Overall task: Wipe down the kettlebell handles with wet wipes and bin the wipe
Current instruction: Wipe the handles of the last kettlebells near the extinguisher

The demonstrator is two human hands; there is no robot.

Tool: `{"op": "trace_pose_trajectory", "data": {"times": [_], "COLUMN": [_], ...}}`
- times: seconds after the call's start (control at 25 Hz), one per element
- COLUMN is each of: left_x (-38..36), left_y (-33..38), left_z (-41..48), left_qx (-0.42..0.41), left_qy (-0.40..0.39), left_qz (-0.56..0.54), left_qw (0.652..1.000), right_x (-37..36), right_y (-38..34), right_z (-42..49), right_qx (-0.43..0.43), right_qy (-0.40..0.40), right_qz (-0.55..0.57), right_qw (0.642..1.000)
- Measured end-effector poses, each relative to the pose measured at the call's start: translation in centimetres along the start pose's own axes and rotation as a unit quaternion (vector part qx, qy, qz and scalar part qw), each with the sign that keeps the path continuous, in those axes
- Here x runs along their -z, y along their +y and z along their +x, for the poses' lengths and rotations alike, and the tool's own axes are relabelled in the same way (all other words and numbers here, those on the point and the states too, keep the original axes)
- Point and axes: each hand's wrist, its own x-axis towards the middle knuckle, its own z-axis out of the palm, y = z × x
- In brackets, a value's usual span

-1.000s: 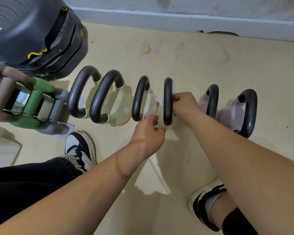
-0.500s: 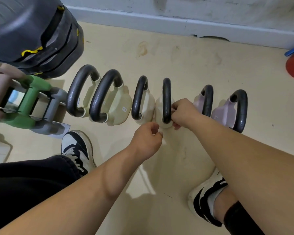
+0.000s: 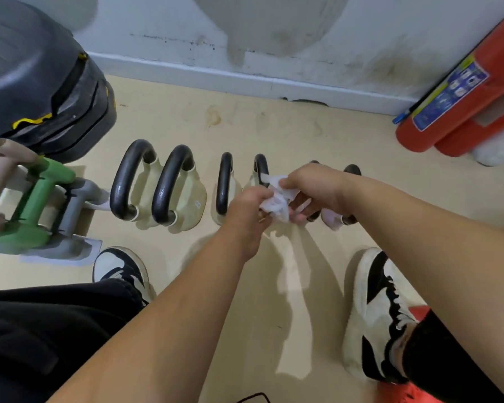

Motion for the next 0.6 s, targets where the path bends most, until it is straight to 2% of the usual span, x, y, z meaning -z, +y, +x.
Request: {"op": "trace_pose_trajectory", "data": {"times": [0.08,0.2,0.32,0.48,0.6], "left_x": [-0.4,-1.2,-2.1,-2.5,-2.5], "left_y": [0.5,0.8,0.6,0.2,0.0], "left_z": [-0.4,-1.4,-3.0,-3.7,-3.4], "left_qx": [0.021,-0.008,-0.004,0.011,0.001], "left_qy": [-0.052,-0.096,-0.109,-0.124,-0.088], "left_qz": [-0.029,0.077,0.13,0.072,0.001], "left_qw": [0.998,0.992,0.985,0.99,0.996], "right_x": [0.2,-0.1,-0.6,-0.4,0.1], "right_y": [1.0,3.1,5.1,6.3,6.7], "right_z": [-1.2,-3.4,-5.1,-5.8,-5.2], "right_qx": [0.014,0.044,0.09,0.101,0.08], "right_qy": [0.009,0.04,0.013,0.034,0.052], "right_qz": [0.056,0.145,0.211,0.125,0.126], "right_qw": [0.998,0.988,0.973,0.986,0.987]}}
